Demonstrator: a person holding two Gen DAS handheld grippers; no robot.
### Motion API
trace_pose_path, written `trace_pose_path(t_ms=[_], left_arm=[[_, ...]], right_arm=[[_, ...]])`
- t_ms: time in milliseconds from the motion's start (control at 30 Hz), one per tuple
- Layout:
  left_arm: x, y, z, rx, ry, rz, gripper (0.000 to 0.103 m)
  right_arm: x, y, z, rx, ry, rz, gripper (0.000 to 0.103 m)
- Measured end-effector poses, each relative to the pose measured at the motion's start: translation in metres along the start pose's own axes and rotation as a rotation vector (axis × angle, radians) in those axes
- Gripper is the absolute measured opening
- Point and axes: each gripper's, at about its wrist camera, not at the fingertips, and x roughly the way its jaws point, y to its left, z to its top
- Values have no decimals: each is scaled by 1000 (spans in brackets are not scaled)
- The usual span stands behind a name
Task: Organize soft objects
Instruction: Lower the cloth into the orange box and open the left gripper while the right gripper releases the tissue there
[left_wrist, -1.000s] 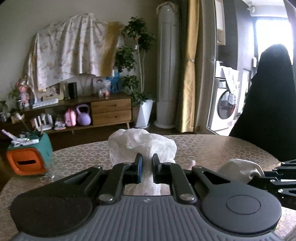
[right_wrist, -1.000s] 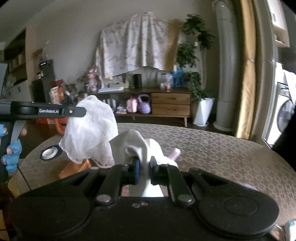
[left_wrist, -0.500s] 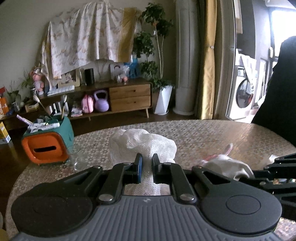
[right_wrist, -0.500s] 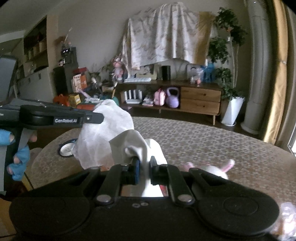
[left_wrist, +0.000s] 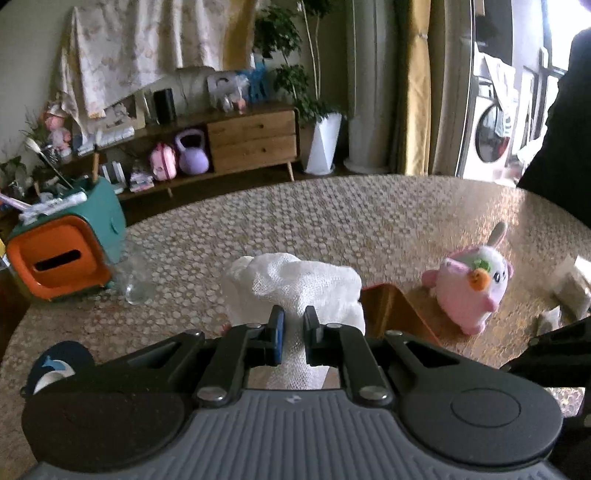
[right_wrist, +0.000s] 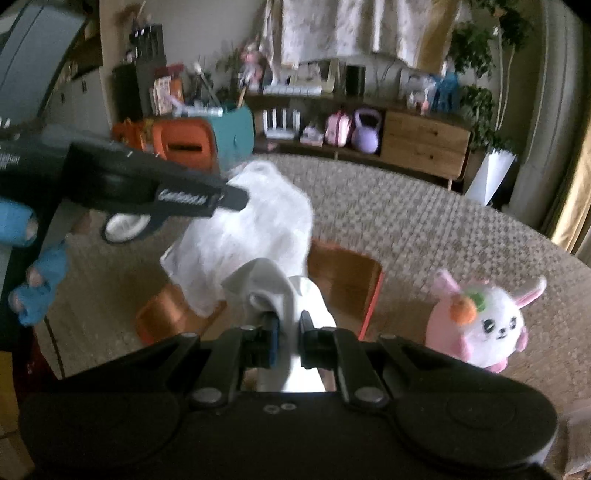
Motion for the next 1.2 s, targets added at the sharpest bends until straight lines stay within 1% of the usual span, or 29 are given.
trace_pose_path(t_ms=[100,267,433,567,633,800,867,933,1067,1200], left_arm=[[15,-4,-4,19,35,-19,11],[37,-7,-15,16,126,-83,11],[51,-11,-23,26,185,-103,11],[59,-12,-27,21,210,-109,11],[61,-11,-28,4,221,-112,11],[64,-8,-32,-6,242,-106,11],[63,-8,-34,-12,246,-103,11],[62,-6,-33,-23,248,-103,11],[60,-6,-30,-43,243,-100,11],[55,-8,-28,-47,229,-100,12]], right_arm=[[11,2,-2,-20,34,-6,10],[25,5,-3,-45,72,5,10],[34,17,-5,-94,90,13,11],[40,22,-3,-123,100,20,13],[41,25,-3,-124,104,29,17],[44,28,-9,-118,130,60,22],[43,27,-10,-103,125,64,26],[43,24,-10,-79,123,79,33],[40,20,-11,-60,116,89,38],[32,17,-9,-36,96,96,45]])
